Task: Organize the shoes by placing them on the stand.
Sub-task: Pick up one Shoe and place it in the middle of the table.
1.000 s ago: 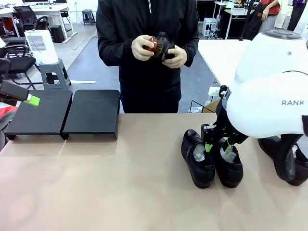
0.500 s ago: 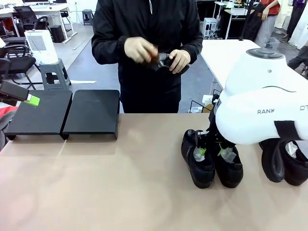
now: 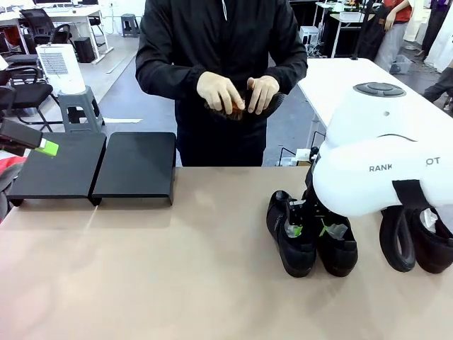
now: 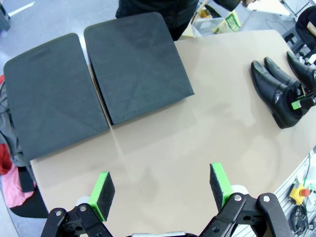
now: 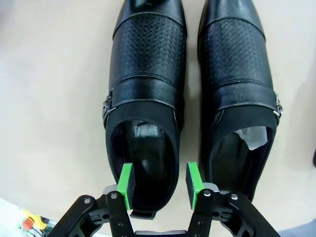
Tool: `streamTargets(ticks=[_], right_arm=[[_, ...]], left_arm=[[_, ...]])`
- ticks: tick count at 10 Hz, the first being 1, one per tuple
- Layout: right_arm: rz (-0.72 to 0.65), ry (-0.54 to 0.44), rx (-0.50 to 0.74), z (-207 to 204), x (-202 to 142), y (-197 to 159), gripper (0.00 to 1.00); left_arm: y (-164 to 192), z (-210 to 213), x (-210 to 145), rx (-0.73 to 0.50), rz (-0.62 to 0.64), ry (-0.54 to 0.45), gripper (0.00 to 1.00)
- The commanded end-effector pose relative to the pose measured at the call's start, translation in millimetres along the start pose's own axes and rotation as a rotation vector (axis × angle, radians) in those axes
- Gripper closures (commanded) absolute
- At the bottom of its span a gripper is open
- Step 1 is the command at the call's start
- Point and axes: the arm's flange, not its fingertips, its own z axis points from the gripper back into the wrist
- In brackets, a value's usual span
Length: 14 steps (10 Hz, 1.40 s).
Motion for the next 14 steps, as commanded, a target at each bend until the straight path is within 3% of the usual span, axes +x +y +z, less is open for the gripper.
streamTargets(ticks=[1,2,4,12,13,14], right_arm=[[0.000,0.003,-0.001,-1.2,0.1,-0.2,0.43],[0.033,-0.030,-0.024,3.7,-2.8,3.8,0.43],[0.036,0.038,-0.012,-12.4,9.0,2.9,0.43],[0.029,0.053,-0.040,-39.7,26.4,-2.6,0.43],[0.043,0.049,-0.050,-40.4,26.3,-2.2,0.53],[0.050,0.046,-0.057,-40.8,26.3,-1.9,0.72]], left_arm=[[2.0,0.3,-0.5,-0.015,-0.005,-0.005,0.00],[2.0,0.3,-0.5,-0.015,-0.005,-0.005,0.00],[2.0,0.3,-0.5,-0.015,-0.005,-0.005,0.00],[2.0,0.3,-0.5,-0.015,-0.005,-0.005,0.00],[2.0,0.3,-0.5,-0.015,-0.005,-0.005,0.00],[2.0,0.3,-0.5,-0.015,-0.005,-0.005,0.00]])
